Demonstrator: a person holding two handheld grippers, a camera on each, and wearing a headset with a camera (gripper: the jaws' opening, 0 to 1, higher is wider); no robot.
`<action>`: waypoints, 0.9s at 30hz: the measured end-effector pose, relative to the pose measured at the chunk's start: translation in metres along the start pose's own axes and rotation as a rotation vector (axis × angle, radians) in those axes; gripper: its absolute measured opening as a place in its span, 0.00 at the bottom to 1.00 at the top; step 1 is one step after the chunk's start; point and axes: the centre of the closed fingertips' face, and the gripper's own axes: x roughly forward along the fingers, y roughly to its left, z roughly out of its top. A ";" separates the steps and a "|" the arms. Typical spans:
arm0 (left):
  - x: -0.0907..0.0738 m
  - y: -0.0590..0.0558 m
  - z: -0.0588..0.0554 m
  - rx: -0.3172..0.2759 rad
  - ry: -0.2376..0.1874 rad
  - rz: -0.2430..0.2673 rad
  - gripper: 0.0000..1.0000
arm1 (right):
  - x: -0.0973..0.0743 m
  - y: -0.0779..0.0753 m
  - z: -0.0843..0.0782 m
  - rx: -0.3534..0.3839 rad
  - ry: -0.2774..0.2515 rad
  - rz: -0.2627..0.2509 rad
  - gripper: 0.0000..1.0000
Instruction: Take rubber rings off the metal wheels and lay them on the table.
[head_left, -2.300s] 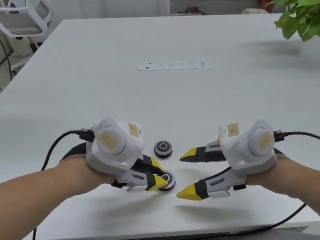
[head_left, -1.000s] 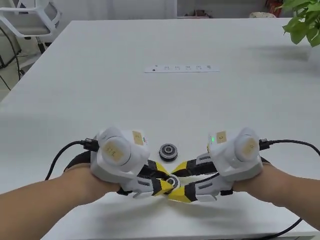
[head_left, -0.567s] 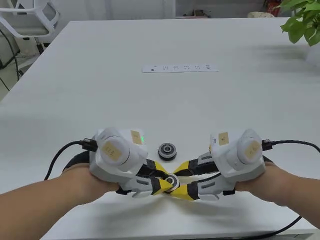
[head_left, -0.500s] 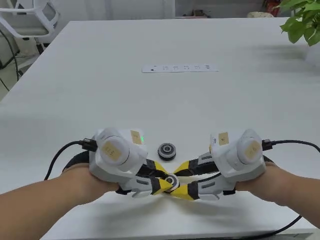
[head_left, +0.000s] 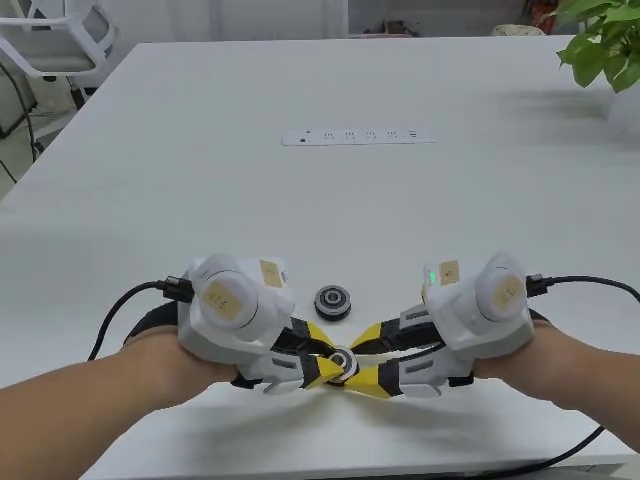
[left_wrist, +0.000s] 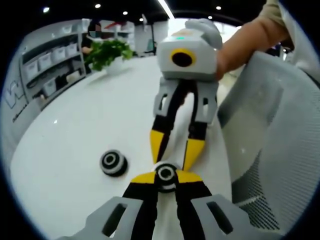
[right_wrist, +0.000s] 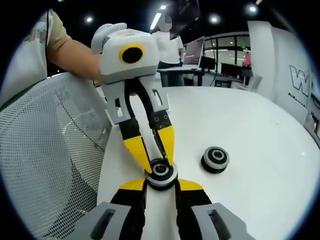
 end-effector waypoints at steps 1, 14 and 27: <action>0.000 0.000 0.000 0.000 0.000 0.000 0.13 | 0.000 0.000 0.000 0.005 -0.002 0.001 0.19; 0.000 0.000 0.000 -0.008 -0.003 -0.001 0.13 | -0.003 -0.001 -0.002 0.037 -0.009 0.015 0.16; 0.001 0.000 -0.001 -0.010 -0.003 0.000 0.13 | -0.006 -0.003 -0.007 0.081 -0.011 0.015 0.08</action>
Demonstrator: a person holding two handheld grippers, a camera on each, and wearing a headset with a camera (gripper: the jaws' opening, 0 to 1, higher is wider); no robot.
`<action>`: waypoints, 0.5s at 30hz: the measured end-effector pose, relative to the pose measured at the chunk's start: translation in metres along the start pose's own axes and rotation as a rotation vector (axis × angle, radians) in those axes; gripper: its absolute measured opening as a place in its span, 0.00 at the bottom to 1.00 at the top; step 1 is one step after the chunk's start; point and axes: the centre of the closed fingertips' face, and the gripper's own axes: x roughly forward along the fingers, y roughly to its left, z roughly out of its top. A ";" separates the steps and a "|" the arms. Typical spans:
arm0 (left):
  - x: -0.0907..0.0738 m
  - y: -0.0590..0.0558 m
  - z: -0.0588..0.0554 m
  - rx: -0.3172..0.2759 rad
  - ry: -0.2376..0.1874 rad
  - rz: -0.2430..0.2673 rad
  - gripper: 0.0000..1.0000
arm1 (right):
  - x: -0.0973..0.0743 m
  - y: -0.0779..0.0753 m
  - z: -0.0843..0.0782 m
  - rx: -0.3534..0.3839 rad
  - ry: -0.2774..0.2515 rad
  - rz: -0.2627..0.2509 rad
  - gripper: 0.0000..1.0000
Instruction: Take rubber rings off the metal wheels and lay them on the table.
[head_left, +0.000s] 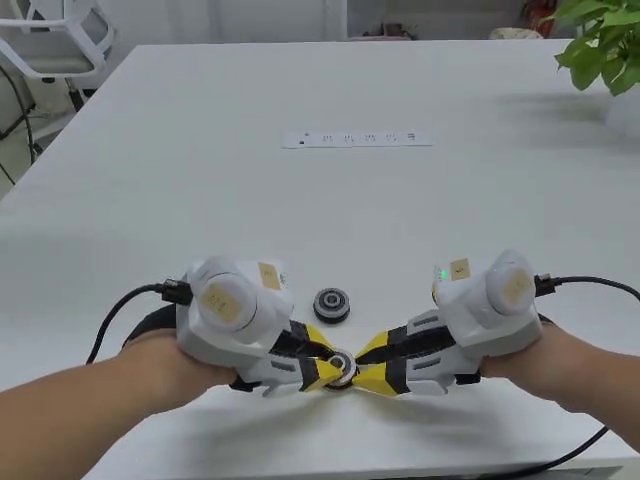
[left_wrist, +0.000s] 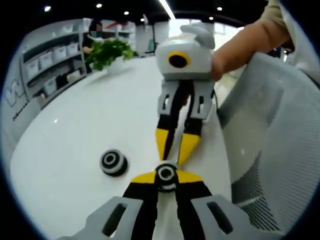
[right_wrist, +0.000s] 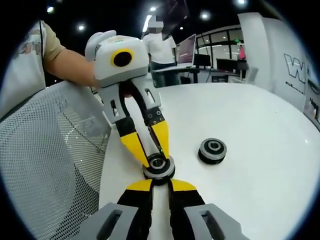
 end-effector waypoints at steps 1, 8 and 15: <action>0.000 0.000 0.000 0.000 0.000 0.000 0.13 | 0.000 0.000 0.000 0.030 -0.005 0.003 0.07; 0.000 0.000 0.000 0.002 0.000 0.002 0.13 | 0.001 0.001 -0.003 0.081 0.000 0.010 0.03; 0.000 0.001 0.000 0.005 0.001 0.004 0.12 | 0.001 0.003 -0.003 0.129 -0.001 0.020 0.00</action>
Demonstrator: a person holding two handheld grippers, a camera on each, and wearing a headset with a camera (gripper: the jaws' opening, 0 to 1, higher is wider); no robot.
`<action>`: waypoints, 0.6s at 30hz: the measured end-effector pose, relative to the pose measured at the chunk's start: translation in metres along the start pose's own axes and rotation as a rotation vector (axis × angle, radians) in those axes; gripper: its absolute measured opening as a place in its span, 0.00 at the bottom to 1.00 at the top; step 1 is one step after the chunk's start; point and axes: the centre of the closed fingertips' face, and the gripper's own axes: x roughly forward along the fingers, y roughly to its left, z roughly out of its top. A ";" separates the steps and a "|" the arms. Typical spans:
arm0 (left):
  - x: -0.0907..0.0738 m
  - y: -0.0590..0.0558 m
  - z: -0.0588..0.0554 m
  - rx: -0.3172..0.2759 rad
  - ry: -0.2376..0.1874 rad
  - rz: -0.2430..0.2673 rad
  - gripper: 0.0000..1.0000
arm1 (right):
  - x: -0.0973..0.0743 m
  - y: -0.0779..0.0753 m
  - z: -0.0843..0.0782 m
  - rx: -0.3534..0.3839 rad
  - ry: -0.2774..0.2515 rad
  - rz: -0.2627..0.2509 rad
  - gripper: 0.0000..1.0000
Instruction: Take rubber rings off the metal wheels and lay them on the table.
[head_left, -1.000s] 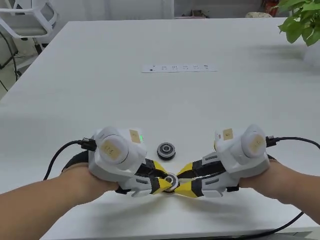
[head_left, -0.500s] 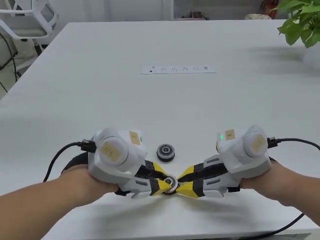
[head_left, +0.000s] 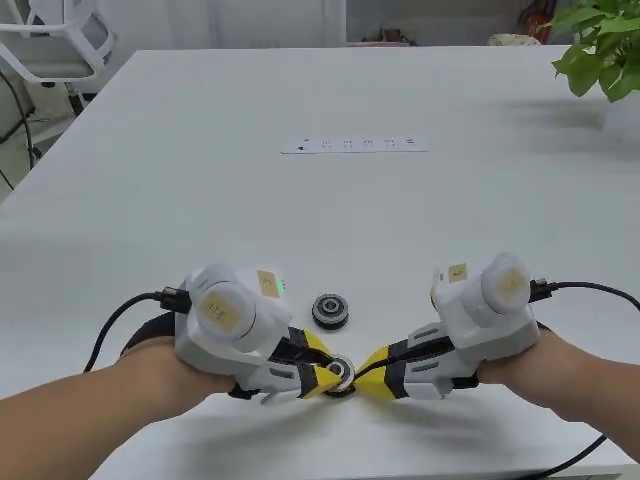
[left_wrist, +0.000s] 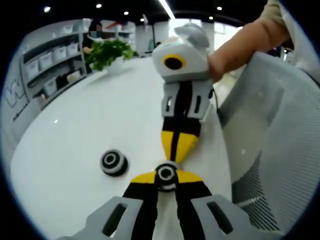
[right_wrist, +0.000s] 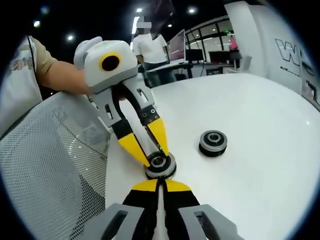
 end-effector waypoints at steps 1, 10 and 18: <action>0.000 0.000 0.000 0.000 0.001 0.002 0.12 | 0.000 0.000 0.000 0.015 -0.003 -0.001 0.00; 0.000 0.000 0.000 0.003 0.004 0.008 0.12 | -0.006 -0.003 0.001 0.235 -0.053 0.007 0.00; 0.000 0.000 0.000 0.006 0.008 0.013 0.12 | -0.011 -0.003 0.005 0.324 -0.091 0.018 0.00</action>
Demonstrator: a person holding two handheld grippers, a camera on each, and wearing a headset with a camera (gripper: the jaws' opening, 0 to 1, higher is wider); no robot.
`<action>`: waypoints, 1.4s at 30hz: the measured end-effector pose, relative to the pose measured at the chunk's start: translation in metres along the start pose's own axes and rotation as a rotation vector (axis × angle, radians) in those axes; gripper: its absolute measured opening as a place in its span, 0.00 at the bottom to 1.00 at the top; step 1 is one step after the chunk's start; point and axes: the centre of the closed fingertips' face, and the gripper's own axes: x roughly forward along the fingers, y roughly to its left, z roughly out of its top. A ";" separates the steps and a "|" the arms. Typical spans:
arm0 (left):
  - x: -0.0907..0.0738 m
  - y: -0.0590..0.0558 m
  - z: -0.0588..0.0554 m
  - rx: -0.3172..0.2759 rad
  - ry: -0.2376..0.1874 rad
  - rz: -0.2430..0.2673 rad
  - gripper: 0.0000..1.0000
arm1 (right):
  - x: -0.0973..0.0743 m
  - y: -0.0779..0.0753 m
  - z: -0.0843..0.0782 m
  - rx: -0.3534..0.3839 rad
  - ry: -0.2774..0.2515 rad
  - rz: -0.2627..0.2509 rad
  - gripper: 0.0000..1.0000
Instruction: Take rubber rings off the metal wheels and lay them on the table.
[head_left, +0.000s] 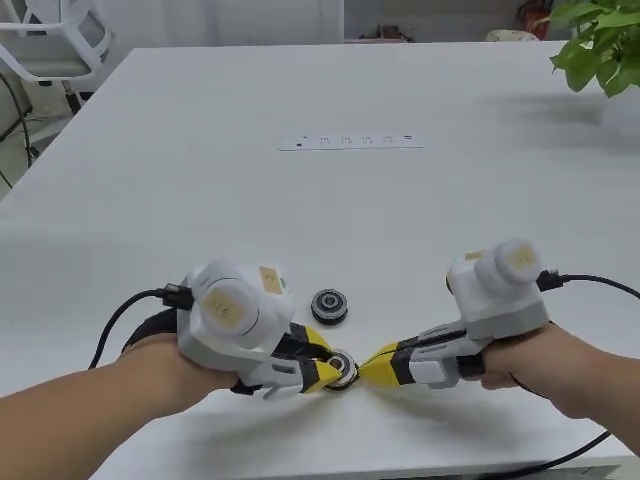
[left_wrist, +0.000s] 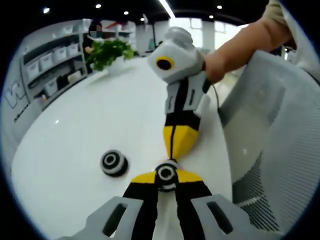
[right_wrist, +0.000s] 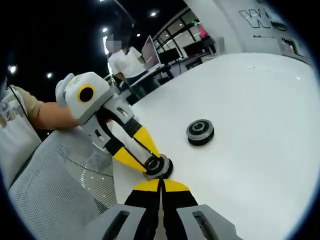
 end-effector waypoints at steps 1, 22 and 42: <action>0.000 0.000 0.000 0.001 0.000 0.000 0.12 | 0.000 0.000 0.000 0.000 -0.001 -0.001 0.00; 0.002 0.001 0.001 0.001 0.011 0.023 0.12 | 0.001 0.002 0.011 0.142 -0.083 0.020 0.00; 0.002 0.001 0.001 0.004 0.011 0.025 0.12 | 0.007 0.012 0.015 0.122 -0.090 0.060 0.00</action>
